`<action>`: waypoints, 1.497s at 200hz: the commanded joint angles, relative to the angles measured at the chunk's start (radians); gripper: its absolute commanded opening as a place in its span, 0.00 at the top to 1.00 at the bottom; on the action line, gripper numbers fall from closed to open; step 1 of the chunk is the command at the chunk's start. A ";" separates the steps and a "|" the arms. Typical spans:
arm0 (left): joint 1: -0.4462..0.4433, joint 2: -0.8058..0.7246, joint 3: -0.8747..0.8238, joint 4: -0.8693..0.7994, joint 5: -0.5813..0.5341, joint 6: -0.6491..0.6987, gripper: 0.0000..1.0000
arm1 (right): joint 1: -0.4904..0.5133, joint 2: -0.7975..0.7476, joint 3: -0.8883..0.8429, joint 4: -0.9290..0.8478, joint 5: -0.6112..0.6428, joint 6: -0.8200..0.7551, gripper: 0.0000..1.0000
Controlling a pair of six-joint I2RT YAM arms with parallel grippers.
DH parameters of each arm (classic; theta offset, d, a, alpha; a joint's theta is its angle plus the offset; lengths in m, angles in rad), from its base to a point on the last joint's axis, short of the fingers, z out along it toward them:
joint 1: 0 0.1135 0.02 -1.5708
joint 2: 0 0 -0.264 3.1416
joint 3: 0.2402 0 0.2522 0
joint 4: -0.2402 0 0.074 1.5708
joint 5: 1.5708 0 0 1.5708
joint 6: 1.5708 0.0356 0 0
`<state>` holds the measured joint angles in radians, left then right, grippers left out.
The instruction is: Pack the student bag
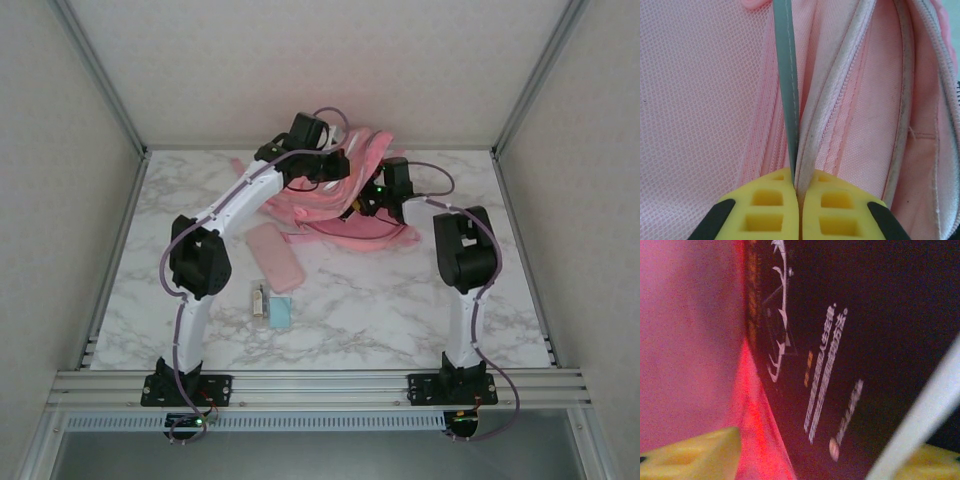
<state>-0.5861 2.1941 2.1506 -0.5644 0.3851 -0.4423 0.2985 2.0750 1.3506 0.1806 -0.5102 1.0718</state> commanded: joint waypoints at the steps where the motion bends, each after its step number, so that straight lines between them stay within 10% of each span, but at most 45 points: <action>1: 0.001 0.001 0.038 0.103 -0.002 -0.008 1.00 | -0.022 -0.125 -0.052 -0.252 0.105 -0.139 0.27; 79: -0.016 0.056 0.035 0.100 -0.031 -0.025 1.00 | -0.070 -0.468 -0.180 -0.677 0.269 -0.485 0.20; 106: -0.017 0.027 0.008 0.039 -0.070 -0.038 0.38 | -0.069 -0.598 -0.221 -0.747 0.300 -0.521 0.18; 144: 0.002 -0.198 -0.314 0.167 -0.139 -0.108 0.11 | -0.062 -0.735 -0.280 -0.779 0.336 -0.532 0.14; 221: 0.157 -0.487 -1.022 0.532 -0.279 -0.398 0.10 | 0.066 -0.741 -0.344 -0.619 0.297 -0.453 0.14; 299: 0.192 -0.321 -0.994 0.636 -0.339 -0.424 0.28 | 0.152 -0.687 -0.304 -0.598 0.313 -0.437 0.14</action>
<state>-0.4026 1.8046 1.0912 -0.0067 0.0715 -0.8516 0.4358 1.3788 1.0191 -0.4305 -0.2089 0.6224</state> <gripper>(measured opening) 0.777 0.862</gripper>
